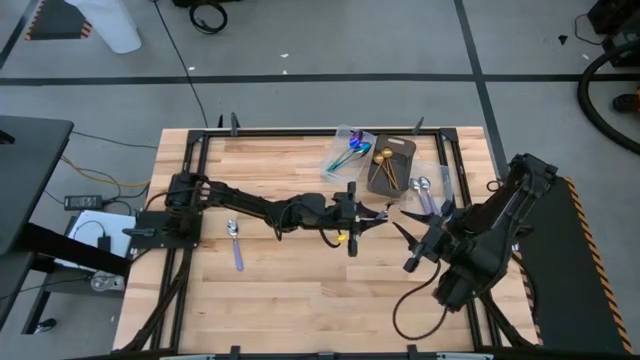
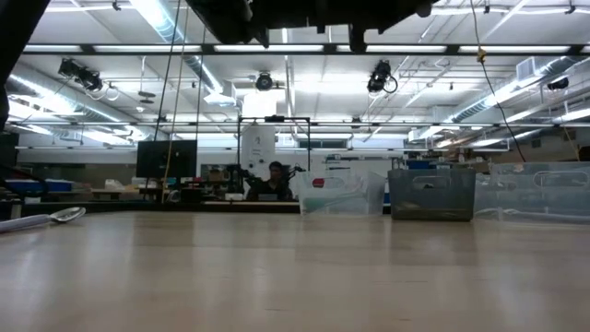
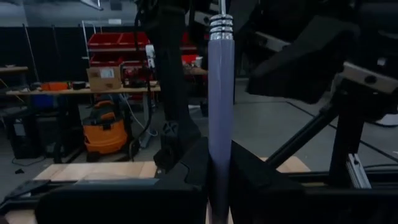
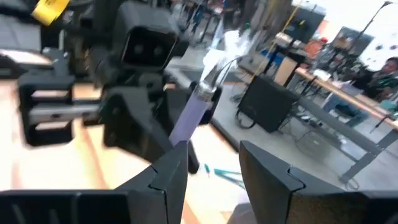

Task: Sort silverware by color (type)
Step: Put the purple spoon into the right transparent bin

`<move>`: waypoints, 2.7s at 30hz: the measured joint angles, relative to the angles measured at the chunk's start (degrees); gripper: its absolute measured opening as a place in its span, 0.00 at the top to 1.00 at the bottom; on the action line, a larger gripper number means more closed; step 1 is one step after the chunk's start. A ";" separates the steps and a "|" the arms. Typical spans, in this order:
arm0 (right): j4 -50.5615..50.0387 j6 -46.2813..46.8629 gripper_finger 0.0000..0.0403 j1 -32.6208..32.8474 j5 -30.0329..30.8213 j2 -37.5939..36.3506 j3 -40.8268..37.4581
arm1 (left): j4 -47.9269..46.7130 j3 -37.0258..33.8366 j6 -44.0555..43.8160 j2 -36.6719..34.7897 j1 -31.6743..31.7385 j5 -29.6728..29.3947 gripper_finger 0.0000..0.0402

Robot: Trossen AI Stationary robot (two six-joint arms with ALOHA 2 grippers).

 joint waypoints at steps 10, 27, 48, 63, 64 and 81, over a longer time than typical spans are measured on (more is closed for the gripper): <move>32.95 -44.02 0.62 -3.08 -15.34 -5.50 0.73 | -11.52 0.00 2.81 -5.82 -0.02 -1.26 0.90; 43.97 -52.05 0.62 -5.23 -16.81 -20.29 -12.08 | -16.53 -0.07 5.29 -9.03 -0.11 -5.62 0.90; 82.20 -79.70 0.62 -20.37 -44.46 -38.23 -32.27 | -16.03 -0.07 5.10 -8.97 -0.11 -5.60 0.90; 97.49 -90.53 0.55 -28.85 -54.82 -34.84 -36.21 | -16.32 -0.07 4.98 -8.94 -0.10 -5.60 0.90; 98.22 -90.55 0.55 -29.31 -54.86 -34.34 -36.21 | -16.36 -0.07 4.94 -8.94 -0.04 -5.60 0.90; 107.23 -86.53 0.68 -31.15 -40.94 -24.57 -36.19 | -17.78 -0.07 4.51 -8.94 -0.15 -18.15 0.90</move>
